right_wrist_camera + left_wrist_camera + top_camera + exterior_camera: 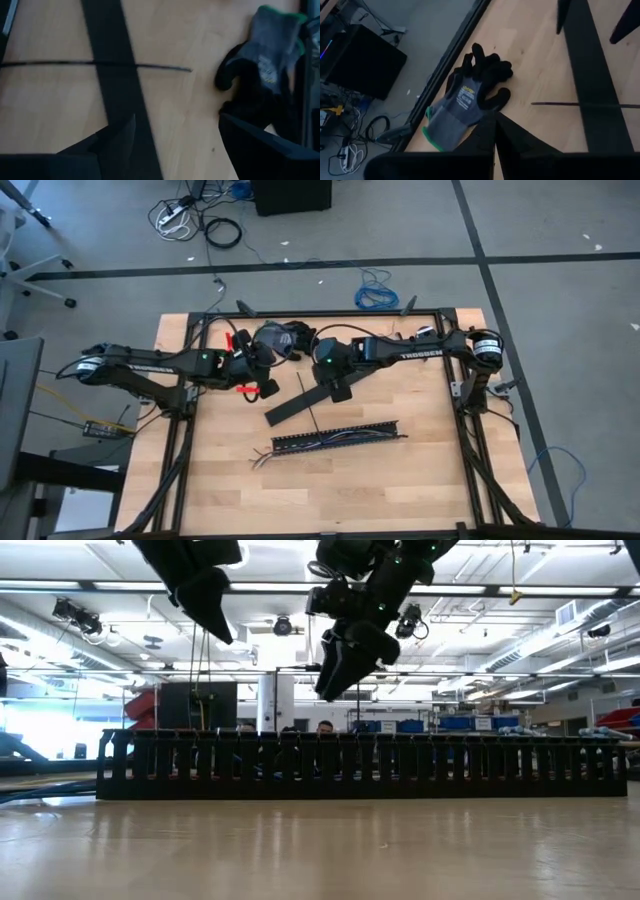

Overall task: Ziptie cables
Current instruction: Close the black cable duct

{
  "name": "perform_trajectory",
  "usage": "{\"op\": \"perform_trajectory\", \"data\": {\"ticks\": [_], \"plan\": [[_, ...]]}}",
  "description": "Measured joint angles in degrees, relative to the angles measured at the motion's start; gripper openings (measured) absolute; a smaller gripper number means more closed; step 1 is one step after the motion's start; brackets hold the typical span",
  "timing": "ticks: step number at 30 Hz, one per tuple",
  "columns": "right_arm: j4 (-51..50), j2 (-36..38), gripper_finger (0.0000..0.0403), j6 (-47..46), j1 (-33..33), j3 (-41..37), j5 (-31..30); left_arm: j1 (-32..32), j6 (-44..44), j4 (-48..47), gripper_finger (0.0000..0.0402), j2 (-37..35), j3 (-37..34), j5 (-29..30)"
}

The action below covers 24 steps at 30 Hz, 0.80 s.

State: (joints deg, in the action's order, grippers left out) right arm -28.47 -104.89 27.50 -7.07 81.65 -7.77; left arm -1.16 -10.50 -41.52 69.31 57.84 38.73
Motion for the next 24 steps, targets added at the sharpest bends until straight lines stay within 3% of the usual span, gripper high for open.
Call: {"op": "perform_trajectory", "data": {"ticks": [14, 18, 24], "plan": [[15.3, -0.1, 0.0281, 2.3, -0.2, 0.0, 0.9, 0.1, 2.8, 2.5, 0.0013, 4.0, 0.0, -1.6], [10.7, -0.1, 0.0281, 0.8, -0.1, 0.0, 0.5, 0.8, 1.9, -1.7, 0.0066, 4.9, 0.0, -6.7], [-0.2, -0.7, 0.0283, 1.1, -0.3, 0.0, 4.7, 0.8, 0.9, -2.5, 0.0170, 5.0, 0.0, -6.6]]}}
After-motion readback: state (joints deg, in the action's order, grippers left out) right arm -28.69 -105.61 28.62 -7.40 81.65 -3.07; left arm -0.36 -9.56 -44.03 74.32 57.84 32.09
